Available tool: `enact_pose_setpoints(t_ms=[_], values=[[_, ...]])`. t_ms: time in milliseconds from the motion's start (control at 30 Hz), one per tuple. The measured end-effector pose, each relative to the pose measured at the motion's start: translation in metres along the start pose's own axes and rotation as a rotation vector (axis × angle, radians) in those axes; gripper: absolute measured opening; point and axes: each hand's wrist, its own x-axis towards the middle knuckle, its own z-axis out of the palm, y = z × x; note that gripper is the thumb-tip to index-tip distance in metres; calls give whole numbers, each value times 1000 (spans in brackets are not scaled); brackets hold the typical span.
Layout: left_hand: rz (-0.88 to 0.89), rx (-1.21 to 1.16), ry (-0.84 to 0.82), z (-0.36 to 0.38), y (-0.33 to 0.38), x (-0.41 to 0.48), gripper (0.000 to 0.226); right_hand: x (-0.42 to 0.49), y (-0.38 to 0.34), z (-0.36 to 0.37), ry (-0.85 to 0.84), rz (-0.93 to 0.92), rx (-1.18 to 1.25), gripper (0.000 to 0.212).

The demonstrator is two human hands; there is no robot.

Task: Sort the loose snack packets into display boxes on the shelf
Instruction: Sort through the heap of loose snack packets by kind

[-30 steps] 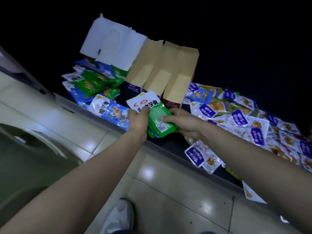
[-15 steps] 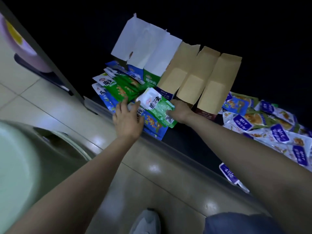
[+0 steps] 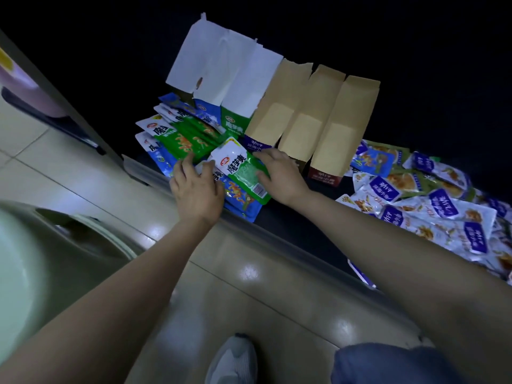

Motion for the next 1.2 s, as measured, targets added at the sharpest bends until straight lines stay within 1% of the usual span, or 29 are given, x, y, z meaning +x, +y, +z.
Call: enact_pose_setpoints(t_ms=[67,133,167,267,367,433,500,567,633,667,700,767,800,900,967,1000,1033,1100,1133,1200], values=[[73,-24,92,-1,12,-4,39,-9,5,-13,30,-93,71,37],[204,-57,168,1,31,-8,38,-24,14,-29,77,-161,105,28],[271,-81,191,3,43,-11,36,-36,20,-38,104,-166,126,26],[433,-133,189,13,89,-20,30,-76,50,-66,178,-76,195,24],[556,-112,122,34,136,-30,28,-110,96,-87,232,76,108,23],[594,-66,38,52,157,-32,34,-123,127,-94,233,176,51,20],[595,-23,-62,66,172,-31,48,-127,154,-96,180,240,33,24],[542,1,-122,78,180,-27,55,-123,171,-92,24,275,-9,42],[479,-10,-129,86,185,-22,50,-116,180,-85,-130,282,-131,58],[465,-36,-119,90,186,-21,42,-112,182,-81,-173,283,-212,61],[460,-70,-99,92,186,-21,33,-109,185,-78,-175,280,-282,61],[450,-115,-49,96,184,-20,16,-105,188,-77,-66,255,-364,53],[443,-121,-38,97,184,-20,12,-104,190,-78,-8,241,-382,48],[446,-115,-6,96,179,-18,10,-100,195,-84,64,182,-413,36],[454,-113,33,94,175,-13,10,-91,196,-87,79,122,-391,35],[461,-109,48,94,173,-11,10,-85,195,-87,56,97,-359,40],[471,-104,60,92,172,-9,10,-80,194,-85,-1,88,-333,48],[484,-99,82,90,173,-6,10,-73,194,-77,-143,113,-371,62],[484,-100,89,89,174,-5,10,-73,196,-74,-166,119,-417,64],[489,-104,99,89,176,-3,9,-78,202,-75,-111,121,-478,61]])
